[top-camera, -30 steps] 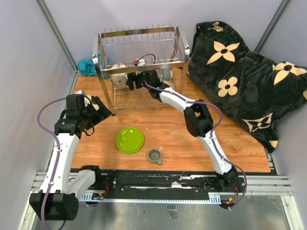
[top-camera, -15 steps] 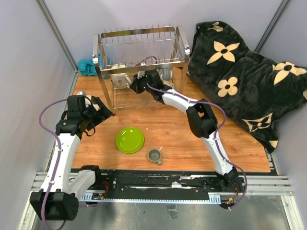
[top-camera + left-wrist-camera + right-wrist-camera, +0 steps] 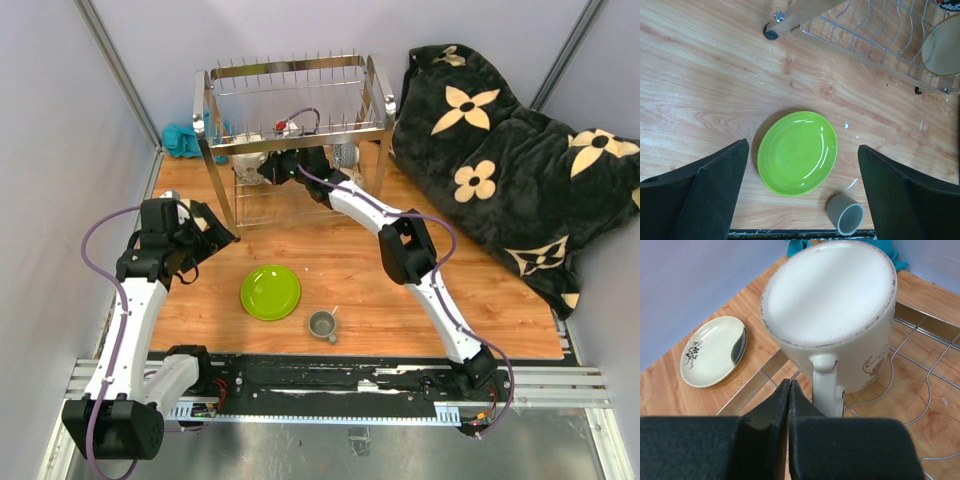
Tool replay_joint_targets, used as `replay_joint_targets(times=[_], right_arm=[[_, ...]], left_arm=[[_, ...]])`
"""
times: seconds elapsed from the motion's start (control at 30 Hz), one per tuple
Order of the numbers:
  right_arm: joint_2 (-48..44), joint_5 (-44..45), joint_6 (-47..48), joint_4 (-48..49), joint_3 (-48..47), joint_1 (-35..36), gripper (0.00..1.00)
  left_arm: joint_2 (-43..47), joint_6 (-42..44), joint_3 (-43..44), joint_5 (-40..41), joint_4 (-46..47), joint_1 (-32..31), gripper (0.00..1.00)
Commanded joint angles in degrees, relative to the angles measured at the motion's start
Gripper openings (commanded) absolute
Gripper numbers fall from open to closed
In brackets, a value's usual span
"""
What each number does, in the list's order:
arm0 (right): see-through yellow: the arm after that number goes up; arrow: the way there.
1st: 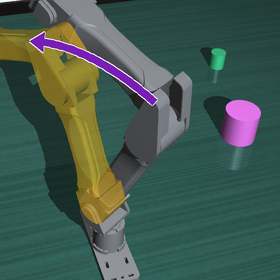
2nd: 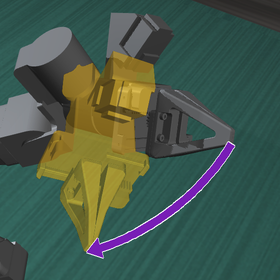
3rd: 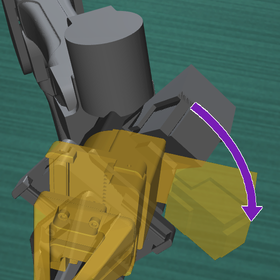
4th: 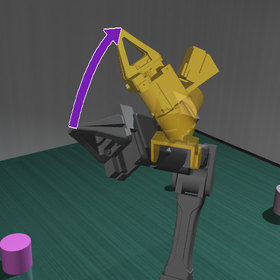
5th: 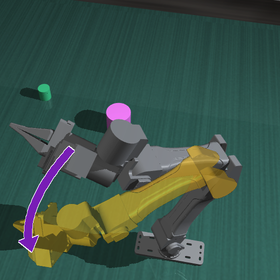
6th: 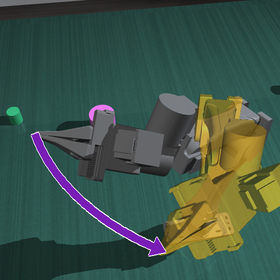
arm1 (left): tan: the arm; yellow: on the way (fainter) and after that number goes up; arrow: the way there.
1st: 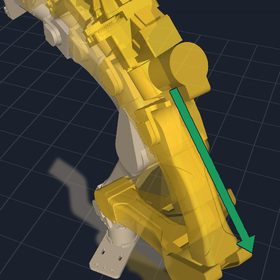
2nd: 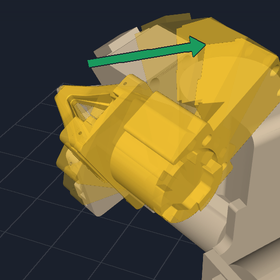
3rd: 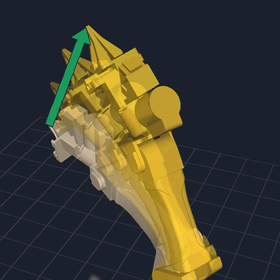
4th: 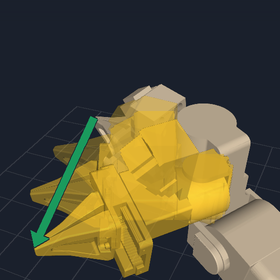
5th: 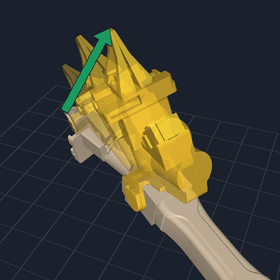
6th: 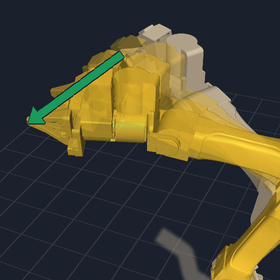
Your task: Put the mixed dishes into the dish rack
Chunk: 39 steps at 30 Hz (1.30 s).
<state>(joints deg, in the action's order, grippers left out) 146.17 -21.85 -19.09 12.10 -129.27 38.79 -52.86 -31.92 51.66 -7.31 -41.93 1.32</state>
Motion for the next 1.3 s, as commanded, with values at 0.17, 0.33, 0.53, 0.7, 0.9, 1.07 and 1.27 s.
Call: replay_joint_targets(times=[0.17, 0.33, 0.53, 0.7, 0.9, 1.07, 1.27], right_arm=[[7.58, 3.40, 1.68, -5.18, -11.25, -1.79, 0.01], [10.94, 4.59, 2.08, -4.80, -17.10, -2.09, 0.01], [7.88, -0.67, 3.26, -2.50, -12.66, -2.36, 0.01], [-5.32, -2.04, 2.23, 8.60, 7.72, -2.23, 0.01], [-18.20, -3.39, 0.44, 15.36, 29.22, -2.22, 0.02], [-26.98, -3.93, 0.21, 15.17, 41.39, -2.14, 0.05], [-39.99, -2.74, 1.63, 9.23, 56.34, -2.03, 0.21]], left_arm=[[-1.01, 1.42, 0.58, 0.50, 0.81, 0.44, 0.96], [-1.37, 1.34, 0.12, -0.12, 1.73, 0.44, 0.96], [-1.54, 1.61, -0.56, -1.22, 3.19, 0.04, 0.96], [-2.25, 2.56, -1.73, -3.51, 4.36, -1.73, 0.94], [-2.62, 3.05, -2.43, -3.85, 2.66, -7.07, 0.93], [2.78, 0.26, -5.82, -4.96, 1.24, -9.89, 0.87], [8.34, -5.34, -9.63, -4.91, 1.14, -18.50, 0.83]])
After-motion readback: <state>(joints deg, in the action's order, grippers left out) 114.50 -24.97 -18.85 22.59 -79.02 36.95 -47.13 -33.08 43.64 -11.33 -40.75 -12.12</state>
